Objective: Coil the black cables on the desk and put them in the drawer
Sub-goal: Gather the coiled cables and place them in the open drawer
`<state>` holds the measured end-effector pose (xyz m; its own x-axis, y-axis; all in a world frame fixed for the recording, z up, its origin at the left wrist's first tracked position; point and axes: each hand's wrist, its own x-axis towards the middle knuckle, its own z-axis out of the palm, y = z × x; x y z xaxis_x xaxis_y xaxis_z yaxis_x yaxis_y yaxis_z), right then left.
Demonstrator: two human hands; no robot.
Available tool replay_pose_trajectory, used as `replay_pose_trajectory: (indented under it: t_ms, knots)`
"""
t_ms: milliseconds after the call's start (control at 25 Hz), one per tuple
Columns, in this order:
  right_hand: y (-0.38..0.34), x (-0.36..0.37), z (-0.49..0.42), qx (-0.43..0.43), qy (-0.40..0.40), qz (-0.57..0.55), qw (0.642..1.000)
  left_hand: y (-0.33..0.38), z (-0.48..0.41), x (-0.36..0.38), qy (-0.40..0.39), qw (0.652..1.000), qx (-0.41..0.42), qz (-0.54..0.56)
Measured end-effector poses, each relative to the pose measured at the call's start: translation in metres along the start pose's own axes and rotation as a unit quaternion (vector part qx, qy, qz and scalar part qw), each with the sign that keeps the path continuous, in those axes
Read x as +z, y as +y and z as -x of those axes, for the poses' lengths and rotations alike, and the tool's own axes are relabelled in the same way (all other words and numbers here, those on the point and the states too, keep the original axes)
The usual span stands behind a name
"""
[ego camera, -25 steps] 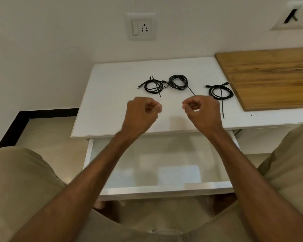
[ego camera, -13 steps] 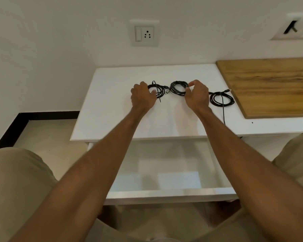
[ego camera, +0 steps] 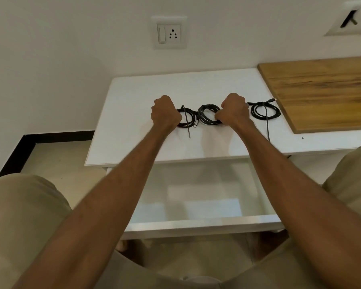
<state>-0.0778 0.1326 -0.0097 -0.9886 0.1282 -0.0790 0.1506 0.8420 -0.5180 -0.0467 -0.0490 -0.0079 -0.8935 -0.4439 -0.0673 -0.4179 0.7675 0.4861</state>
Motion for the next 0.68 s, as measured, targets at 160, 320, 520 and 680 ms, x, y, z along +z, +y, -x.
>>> replay_pose_trajectory:
  t_ms: [160, 320, 520, 680]
  knots:
    - [0.002, 0.005, 0.024, -0.024, -0.045, 0.015, 0.999, -0.009, 0.026, -0.012, -0.036, 0.999, 0.012, 0.018]
    - [0.004, -0.002, 0.043, -0.04, -0.074, -0.003, 0.996, -0.028, 0.049, -0.015, -0.051, 0.998, 0.038, 0.023]
    - [0.01, -0.025, 0.061, -0.017, -0.252, -0.089, 0.963, -0.053, 0.074, -0.042, -0.118, 0.985, 0.075, 0.097]
    - [0.017, -0.038, 0.081, -0.045, -0.393, -0.042, 0.917, -0.061, 0.095, -0.061, -0.346, 0.931, 0.035, 0.11]
